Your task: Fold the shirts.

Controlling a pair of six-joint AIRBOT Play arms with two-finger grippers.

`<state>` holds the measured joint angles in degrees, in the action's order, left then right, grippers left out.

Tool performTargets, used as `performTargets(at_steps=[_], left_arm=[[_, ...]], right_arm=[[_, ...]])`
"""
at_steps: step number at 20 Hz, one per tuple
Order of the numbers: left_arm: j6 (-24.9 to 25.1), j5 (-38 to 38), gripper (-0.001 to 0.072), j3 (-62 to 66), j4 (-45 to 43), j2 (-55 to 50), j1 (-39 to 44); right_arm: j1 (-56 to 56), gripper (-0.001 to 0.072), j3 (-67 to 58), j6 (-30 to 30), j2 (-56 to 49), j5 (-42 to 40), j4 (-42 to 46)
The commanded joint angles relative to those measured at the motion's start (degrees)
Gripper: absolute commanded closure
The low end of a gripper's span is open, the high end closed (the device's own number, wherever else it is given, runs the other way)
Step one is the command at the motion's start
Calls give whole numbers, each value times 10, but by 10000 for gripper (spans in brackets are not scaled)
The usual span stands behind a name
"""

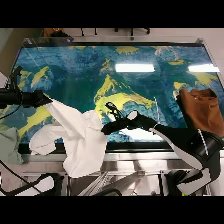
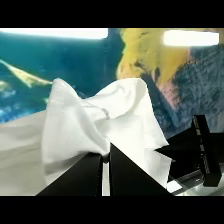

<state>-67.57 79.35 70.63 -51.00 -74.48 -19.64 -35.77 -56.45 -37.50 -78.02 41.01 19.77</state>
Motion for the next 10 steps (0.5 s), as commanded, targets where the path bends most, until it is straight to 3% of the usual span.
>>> performTargets(at_steps=[1,4,10], left_arm=[[1,7,690,0,27,8,-4],[0,5,689,19,61,58,-4],[-9,-26,689,202,59,244,-4]], right_arm=[[0,693,-20,2,8,10,0],[42,694,-59,1,93,18,34],[234,694,-215,-7,373,39,83]])
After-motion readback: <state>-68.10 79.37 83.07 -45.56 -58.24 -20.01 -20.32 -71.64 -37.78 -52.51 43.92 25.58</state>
